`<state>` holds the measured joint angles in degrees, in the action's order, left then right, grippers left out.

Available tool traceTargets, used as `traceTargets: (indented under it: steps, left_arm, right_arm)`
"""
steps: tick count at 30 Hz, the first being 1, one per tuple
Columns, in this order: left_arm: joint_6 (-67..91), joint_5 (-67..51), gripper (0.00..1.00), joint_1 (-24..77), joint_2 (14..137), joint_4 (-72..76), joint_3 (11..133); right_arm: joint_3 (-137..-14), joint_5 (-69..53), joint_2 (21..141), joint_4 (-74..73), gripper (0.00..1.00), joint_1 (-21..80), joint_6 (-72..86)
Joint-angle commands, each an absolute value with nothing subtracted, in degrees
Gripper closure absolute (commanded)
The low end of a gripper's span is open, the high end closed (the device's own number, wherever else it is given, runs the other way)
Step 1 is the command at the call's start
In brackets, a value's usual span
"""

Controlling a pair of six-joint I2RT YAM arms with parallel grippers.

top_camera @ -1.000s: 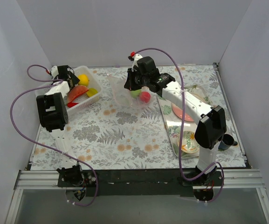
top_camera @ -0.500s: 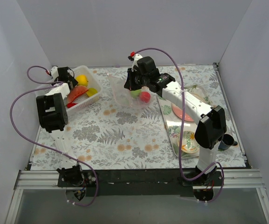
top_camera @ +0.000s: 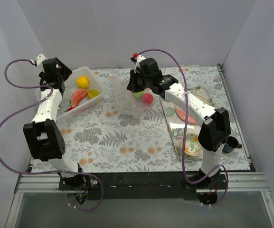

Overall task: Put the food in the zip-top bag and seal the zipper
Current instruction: Place the fake fruit in the zipper food storage bag.

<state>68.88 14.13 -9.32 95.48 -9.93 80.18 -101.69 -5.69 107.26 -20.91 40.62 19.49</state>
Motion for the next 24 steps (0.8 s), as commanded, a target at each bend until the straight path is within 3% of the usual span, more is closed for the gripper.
traceTargets:
  steps: [1, 10, 24]
  left_arm:
    - [72.24, -4.4, 0.73, -9.41, 84.4, -12.22, 72.61]
    - [76.37, -18.35, 0.73, 1.93, 64.89, -14.85, 61.88]
    - [80.86, -17.76, 0.7, 19.67, 69.6, -11.87, 62.31]
  right_arm:
    - [-104.15, -3.69, 108.01, -20.21, 0.99, 40.69, 18.9]
    - [-107.14, -1.85, 110.65, -21.71, 0.99, 41.13, 19.51]
    - [-109.86, 1.67, 111.88, -23.9, 0.99, 43.59, 21.18]
